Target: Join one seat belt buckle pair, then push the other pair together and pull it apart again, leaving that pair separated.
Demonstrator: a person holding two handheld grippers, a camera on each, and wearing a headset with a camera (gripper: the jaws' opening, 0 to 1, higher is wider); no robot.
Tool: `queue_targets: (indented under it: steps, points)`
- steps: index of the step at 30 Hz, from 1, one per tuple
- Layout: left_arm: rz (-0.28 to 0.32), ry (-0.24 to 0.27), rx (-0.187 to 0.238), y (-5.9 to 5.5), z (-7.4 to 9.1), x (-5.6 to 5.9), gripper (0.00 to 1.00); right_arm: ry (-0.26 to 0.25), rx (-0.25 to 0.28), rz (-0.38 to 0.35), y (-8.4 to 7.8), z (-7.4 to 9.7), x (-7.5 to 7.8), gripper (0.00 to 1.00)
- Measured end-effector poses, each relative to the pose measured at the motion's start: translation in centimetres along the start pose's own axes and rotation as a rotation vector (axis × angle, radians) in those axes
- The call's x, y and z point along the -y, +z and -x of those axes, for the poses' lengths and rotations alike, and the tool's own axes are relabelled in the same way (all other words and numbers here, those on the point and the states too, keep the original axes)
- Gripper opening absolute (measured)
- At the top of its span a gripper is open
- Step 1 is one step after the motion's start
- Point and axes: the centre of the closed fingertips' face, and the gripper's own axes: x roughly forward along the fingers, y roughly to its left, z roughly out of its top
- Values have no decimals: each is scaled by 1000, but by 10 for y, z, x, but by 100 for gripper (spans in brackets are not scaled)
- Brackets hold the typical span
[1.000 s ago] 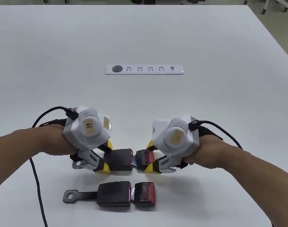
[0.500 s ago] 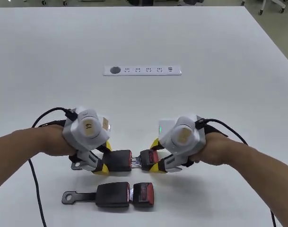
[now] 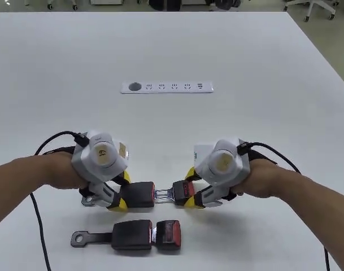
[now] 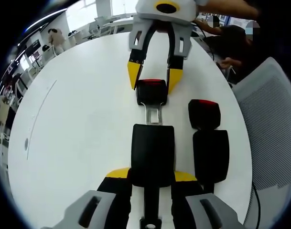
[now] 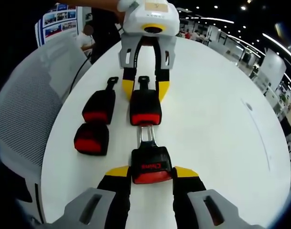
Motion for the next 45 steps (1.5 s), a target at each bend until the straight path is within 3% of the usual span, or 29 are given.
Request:
queue_targets:
  steps: [24, 29, 38, 45]
  points:
    - [-7, 1, -2, 2, 1, 2, 32, 0, -52, 9, -29, 19, 0, 30]
    - [-11, 4, -3, 1, 0, 1, 32, 1, -56, 9, -31, 20, -1, 30]
    - [-19, 0, -14, 3, 1, 3, 33, -8, -92, 75, -31, 21, -3, 31]
    - [-17, -3, -21, 4, 3, 7, 37, -29, -90, 62, -31, 22, 0, 33]
